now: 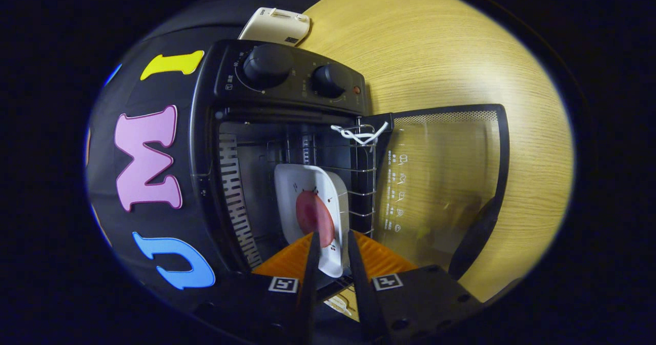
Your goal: Open the toaster oven, put the food inside, and close the toaster oven door.
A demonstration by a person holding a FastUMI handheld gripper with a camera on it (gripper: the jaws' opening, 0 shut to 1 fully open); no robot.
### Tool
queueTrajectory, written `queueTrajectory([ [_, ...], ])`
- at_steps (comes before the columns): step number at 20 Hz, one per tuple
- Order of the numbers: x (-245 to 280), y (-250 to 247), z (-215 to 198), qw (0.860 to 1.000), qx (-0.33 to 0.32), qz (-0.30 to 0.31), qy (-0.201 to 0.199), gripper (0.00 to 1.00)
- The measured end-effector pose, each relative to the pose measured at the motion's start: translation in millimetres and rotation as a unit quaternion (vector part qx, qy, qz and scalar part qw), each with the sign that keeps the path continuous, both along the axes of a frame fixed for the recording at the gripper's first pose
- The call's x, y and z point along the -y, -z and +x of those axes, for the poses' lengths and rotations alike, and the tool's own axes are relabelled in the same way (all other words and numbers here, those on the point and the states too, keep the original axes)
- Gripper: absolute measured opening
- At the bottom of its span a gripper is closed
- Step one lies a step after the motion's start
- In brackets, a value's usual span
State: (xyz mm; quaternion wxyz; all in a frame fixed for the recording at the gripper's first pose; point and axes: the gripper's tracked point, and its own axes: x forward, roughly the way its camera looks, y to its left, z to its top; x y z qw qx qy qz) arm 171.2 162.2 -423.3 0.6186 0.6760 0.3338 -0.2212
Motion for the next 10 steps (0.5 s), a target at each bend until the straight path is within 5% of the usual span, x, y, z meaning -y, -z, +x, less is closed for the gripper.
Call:
queueTrajectory([
  [2, 0.4, -18.2, -9.4, 1.000, 0.021, 0.002, -0.014, 0.61],
  [4, -1.2, -36.5, -25.6, 0.999, 0.035, 0.003, -0.039, 0.96],
  [10, 7.2, -95.0, -67.3, 0.982, 0.113, -0.065, -0.134, 0.98],
])
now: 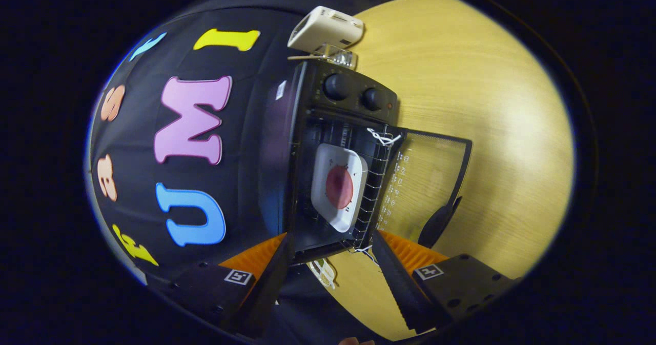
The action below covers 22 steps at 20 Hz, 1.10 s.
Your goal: Open the toaster oven, put the food inside, and close the toaster oven door.
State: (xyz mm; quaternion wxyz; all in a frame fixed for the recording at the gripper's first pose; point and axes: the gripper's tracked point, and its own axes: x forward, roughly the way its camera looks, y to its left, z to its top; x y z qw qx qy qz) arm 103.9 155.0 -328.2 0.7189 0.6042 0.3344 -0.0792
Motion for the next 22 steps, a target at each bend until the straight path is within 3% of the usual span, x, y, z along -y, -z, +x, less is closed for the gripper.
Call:
queueTrajectory([
  [3, -3.0, -2.1, -30.1, 0.995, 0.010, -0.066, -0.079, 0.98],
  [6, 1.7, 9.0, -59.8, 0.979, 0.008, -0.148, -0.141, 0.98],
  [9, 9.9, 33.9, -86.8, 0.942, 0.007, -0.256, -0.216, 0.99],
  [11, 16.7, 51.9, -96.8, 0.906, 0.010, -0.331, -0.262, 0.99],
  [14, 17.4, 83.1, -105.1, 0.864, 0.000, -0.393, -0.315, 0.99],
  [20, 8.8, 136.6, -98.7, 0.817, -0.031, -0.440, -0.370, 0.99],
  [22, 5.4, 147.9, -96.7, 0.809, -0.036, -0.447, -0.380, 0.99],
])
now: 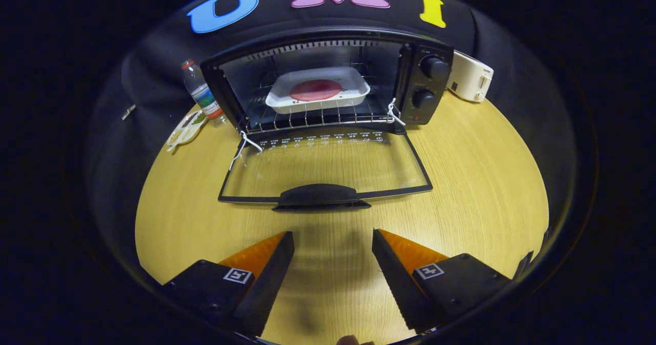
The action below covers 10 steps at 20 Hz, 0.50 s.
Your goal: Open the toaster oven, put the food inside, and close the toaster oven door.
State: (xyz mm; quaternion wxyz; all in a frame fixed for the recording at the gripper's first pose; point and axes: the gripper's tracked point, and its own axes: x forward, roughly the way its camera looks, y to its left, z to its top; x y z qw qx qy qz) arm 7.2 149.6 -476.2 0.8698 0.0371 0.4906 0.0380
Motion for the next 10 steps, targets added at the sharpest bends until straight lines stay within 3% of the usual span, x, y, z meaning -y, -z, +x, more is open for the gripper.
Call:
queueTrajectory([
  [7, -4.0, 26.5, 23.8, 1.000, -0.018, -0.013, 0.014, 1.00],
  [10, -3.3, 26.8, 27.7, 0.999, -0.025, -0.026, 0.002, 0.99],
])
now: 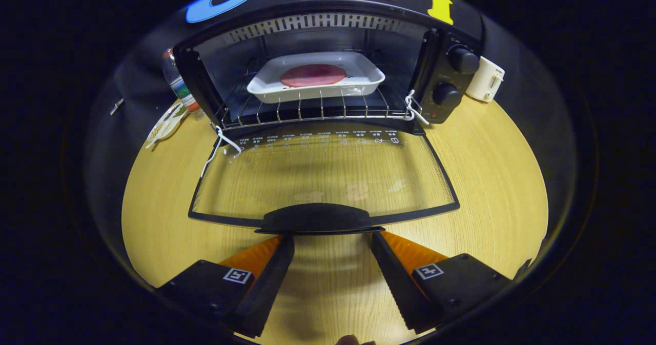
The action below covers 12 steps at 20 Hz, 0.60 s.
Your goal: Open the toaster oven, put the food inside, and close the toaster oven door.
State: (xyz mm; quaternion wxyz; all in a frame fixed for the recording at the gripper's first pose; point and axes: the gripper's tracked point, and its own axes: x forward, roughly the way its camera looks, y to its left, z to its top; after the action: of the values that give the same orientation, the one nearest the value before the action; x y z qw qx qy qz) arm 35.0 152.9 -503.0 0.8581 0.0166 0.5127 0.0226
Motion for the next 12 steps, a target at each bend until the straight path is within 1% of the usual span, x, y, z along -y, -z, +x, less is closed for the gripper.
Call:
queueTrajectory([
  [4, 0.2, -8.8, -0.8, 1.000, 0.011, 0.006, 0.004, 0.99],
  [12, 1.5, -60.9, 0.9, 0.996, 0.080, 0.031, -0.006, 0.99],
])
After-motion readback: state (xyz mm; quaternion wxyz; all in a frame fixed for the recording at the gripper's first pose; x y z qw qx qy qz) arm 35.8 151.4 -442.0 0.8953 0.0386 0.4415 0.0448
